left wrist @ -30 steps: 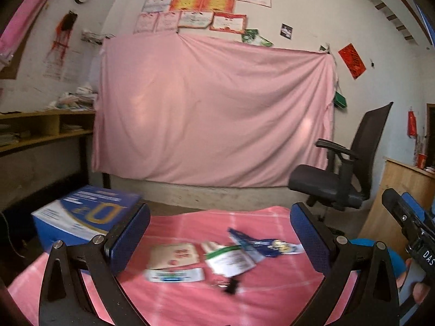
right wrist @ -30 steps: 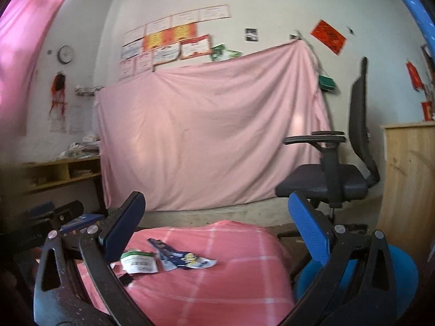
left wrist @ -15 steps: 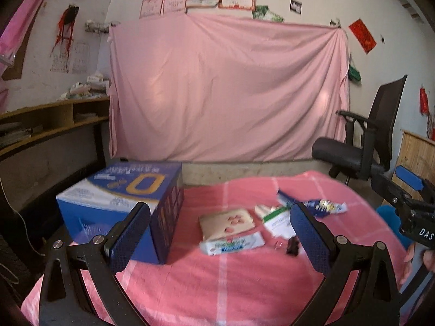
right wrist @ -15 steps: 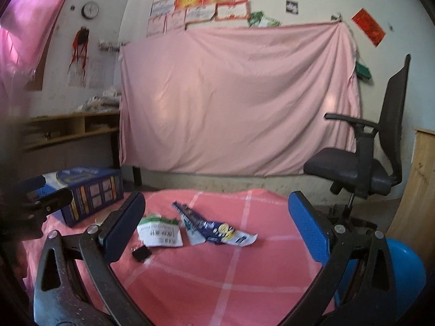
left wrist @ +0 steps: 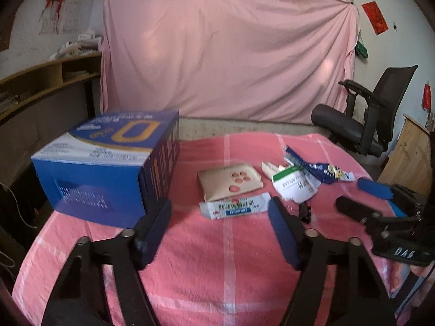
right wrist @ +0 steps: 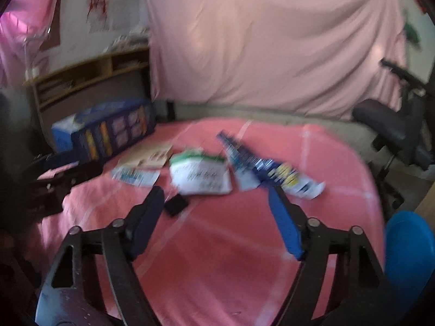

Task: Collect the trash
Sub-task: 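Grasp the black binder clip with the right gripper while the left grasps the white tube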

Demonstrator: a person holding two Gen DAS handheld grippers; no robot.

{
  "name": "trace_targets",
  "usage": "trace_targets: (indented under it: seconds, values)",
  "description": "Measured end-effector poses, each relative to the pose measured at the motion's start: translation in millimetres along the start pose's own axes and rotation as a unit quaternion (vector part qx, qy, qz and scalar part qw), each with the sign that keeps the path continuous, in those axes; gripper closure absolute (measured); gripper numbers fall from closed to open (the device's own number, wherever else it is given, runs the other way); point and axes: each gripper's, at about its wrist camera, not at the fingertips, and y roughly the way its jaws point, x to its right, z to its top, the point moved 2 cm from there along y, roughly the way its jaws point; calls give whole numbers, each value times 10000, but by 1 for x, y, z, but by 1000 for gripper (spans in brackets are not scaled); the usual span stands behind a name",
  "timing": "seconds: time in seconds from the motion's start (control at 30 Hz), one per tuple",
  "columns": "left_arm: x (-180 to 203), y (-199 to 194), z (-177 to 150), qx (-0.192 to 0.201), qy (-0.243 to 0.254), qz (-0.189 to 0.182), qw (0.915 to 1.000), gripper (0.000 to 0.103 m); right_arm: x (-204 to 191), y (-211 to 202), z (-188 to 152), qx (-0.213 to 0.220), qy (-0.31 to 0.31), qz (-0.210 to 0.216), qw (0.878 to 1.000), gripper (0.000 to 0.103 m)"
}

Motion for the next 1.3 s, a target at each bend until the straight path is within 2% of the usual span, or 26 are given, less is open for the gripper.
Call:
trace_targets:
  seconds: [0.07,0.2,0.37,0.57,0.63,0.67,0.87,1.03,1.17,1.3]
  values:
    - [0,4,-1,-171,-3,-70,9998,56,-4,10,-2,-253,-67,95,9996,16]
    - [-4,14,-2,-428,-59,-100,9990,57,-11,20,-3,-481,-207,218,9984,22]
    - [-9,20,0,-568,-173,-89,9982,66,-20,33,2,-611,-369,290,9970,26]
    - [-11,22,0,-661,-217,-114,9975,66,-20,42,7,-670,-326,336,9967,32]
    - [-12,26,1,-737,-257,-122,9969,66,-19,43,7,-690,-300,374,9965,47]
    - [-13,27,1,-766,-284,-135,9966,66,-19,42,7,-675,-298,380,9965,49]
    - [-13,34,4,-866,-437,-166,9951,66,-18,34,4,-615,-289,315,9972,49]
    - [0,42,8,-947,-264,-218,9949,65,-5,20,-5,-607,-256,79,9978,49]
    - [6,46,11,-950,-222,-241,9949,53,16,11,-9,-583,-23,-68,9983,49]
    - [10,53,16,-956,-218,-234,9949,49,32,5,-12,-551,232,-128,9981,49]
